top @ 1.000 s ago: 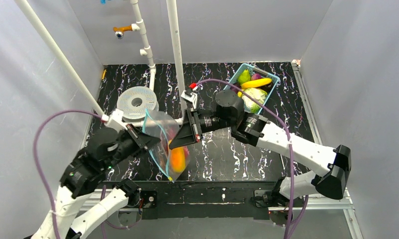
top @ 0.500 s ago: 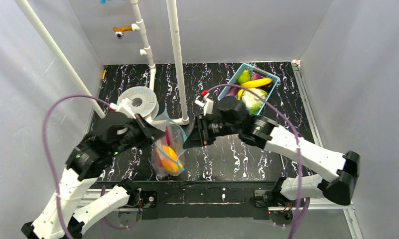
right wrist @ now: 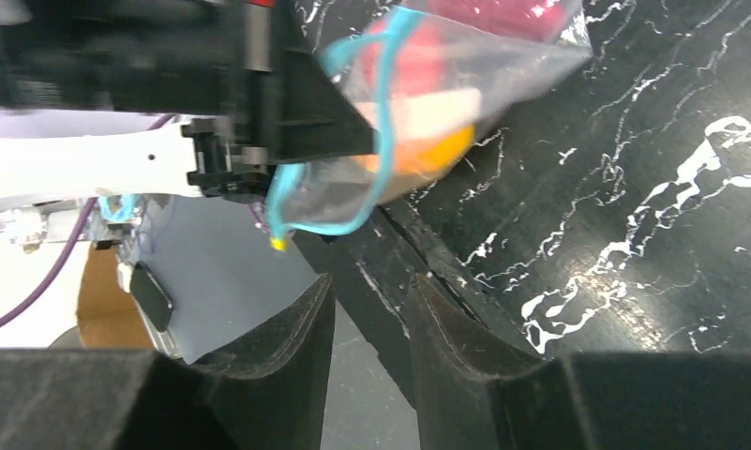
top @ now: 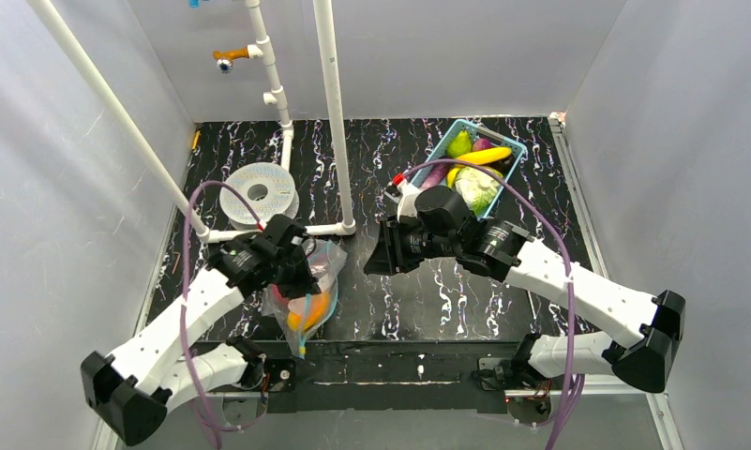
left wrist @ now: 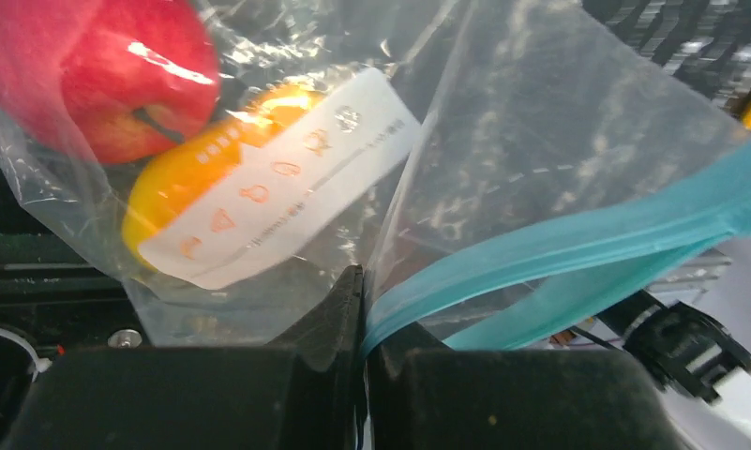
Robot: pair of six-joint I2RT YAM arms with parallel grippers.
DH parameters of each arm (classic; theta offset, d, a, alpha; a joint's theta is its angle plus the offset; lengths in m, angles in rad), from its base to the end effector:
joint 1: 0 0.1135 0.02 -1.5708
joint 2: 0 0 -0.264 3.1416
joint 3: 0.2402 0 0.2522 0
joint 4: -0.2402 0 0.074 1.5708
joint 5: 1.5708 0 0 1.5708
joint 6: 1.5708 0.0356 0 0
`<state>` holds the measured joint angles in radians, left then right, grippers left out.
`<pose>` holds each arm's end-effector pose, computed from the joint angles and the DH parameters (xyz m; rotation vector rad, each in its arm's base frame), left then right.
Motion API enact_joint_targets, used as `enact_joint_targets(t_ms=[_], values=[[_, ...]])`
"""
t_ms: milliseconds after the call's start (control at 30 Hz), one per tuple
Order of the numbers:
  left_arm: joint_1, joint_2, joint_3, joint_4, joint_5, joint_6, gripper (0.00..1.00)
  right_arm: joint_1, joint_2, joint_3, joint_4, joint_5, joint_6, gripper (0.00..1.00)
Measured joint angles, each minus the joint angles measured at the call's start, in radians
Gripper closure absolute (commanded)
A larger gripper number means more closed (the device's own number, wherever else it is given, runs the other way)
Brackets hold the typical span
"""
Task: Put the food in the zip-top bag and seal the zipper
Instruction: Adjust the zipper food storage bag at the center of the board, then pick up the fake vegetable from the bin.
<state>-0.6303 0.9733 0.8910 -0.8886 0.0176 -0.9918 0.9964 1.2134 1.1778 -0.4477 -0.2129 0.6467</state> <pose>0.1470 -0.1080 0.2810 -0.4736 2.6319 -0.6158 0.1409 0.2315 0.3615 -0.5410 2.2169 1.1737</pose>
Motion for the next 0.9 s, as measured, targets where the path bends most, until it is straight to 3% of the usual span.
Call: enact_joint_targets(t_ms=[133, 300, 633, 900], values=[[-0.001, -0.115, 0.113, 0.009, -0.027, 0.096, 1.0, -0.015, 0.025, -0.004, -0.018, 0.022, -0.024, 0.54], [-0.001, -0.245, 0.187, 0.115, -0.039, 0.23, 1.0, -0.048, 0.055, -0.004, -0.032, 0.077, -0.054, 0.43], [-0.001, -0.065, 0.178, 0.217, 0.003, 0.522, 1.0, -0.296, 0.057, -0.004, -0.065, 0.139, -0.106, 0.27], [-0.001, -0.117, 0.039, 0.32, 0.012, 0.662, 1.0, -0.464, 0.184, 0.053, -0.092, 0.17, -0.155, 0.27]])
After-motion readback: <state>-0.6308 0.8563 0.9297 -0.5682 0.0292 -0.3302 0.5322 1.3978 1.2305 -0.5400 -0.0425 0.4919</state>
